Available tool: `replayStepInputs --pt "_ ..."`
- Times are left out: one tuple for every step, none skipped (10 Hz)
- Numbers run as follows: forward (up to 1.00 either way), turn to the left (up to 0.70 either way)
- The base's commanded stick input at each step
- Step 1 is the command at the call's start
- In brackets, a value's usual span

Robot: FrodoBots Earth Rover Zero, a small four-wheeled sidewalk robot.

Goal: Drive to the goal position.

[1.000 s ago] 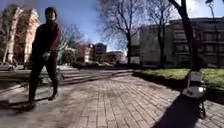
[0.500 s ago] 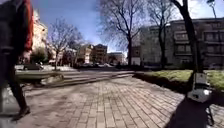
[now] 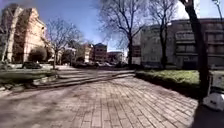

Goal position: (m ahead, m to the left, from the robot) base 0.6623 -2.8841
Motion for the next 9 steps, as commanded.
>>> replayStepInputs --pt "1.0 -0.4" --pt "1.0 -0.4" --pt "1.0 -0.4" --pt "1.0 -0.4" --pt "1.0 -0.32" --pt "1.0 0.22" --pt "0.0 1.0" --pt "0.0 1.0" --pt "0.0 1.0"
